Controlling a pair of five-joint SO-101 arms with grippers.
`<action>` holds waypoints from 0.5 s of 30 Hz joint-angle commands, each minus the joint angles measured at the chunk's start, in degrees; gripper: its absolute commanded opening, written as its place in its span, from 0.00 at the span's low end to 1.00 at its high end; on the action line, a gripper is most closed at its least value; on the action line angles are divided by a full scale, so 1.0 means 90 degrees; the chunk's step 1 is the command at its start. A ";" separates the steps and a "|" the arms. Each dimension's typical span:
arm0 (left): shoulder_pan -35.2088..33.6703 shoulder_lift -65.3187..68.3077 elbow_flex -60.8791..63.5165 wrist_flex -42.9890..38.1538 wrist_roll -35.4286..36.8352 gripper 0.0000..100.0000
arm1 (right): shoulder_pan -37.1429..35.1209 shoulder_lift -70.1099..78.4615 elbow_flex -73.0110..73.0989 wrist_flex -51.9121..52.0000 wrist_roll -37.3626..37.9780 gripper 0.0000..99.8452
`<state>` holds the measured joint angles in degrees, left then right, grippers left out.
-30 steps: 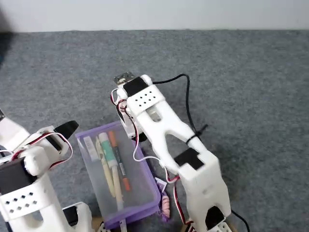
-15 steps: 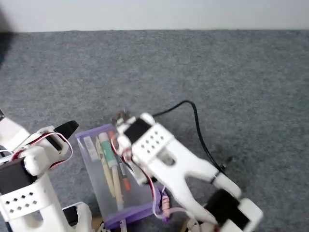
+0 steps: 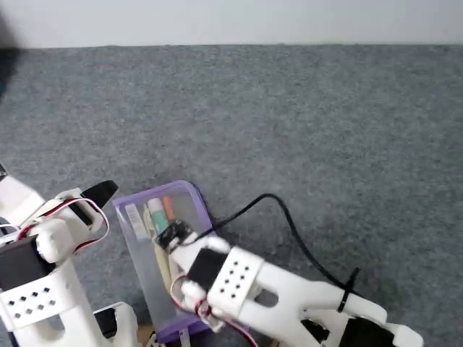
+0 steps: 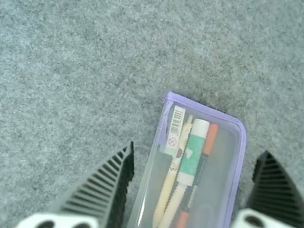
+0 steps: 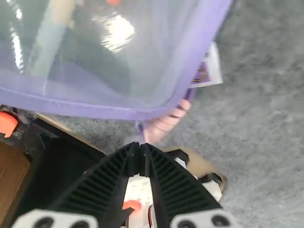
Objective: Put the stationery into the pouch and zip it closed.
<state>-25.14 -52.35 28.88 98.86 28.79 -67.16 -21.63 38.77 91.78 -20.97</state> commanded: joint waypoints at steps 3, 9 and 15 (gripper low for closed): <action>-0.0029 -0.0098 -0.0269 0.0029 -0.0039 0.38 | -0.0337 -0.0181 0.0518 -0.0786 -0.0234 0.01; -0.0029 -0.0098 -0.0269 0.0029 -0.0039 0.38 | -0.0347 -0.0181 0.1045 -0.1548 -0.0371 0.01; -0.0029 -0.0098 -0.0269 0.0029 -0.0039 0.38 | 0.0259 -0.0181 0.1055 -0.2388 -0.0352 0.01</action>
<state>-25.14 -52.35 28.88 98.86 28.79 -68.92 -21.63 48.70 74.46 -23.60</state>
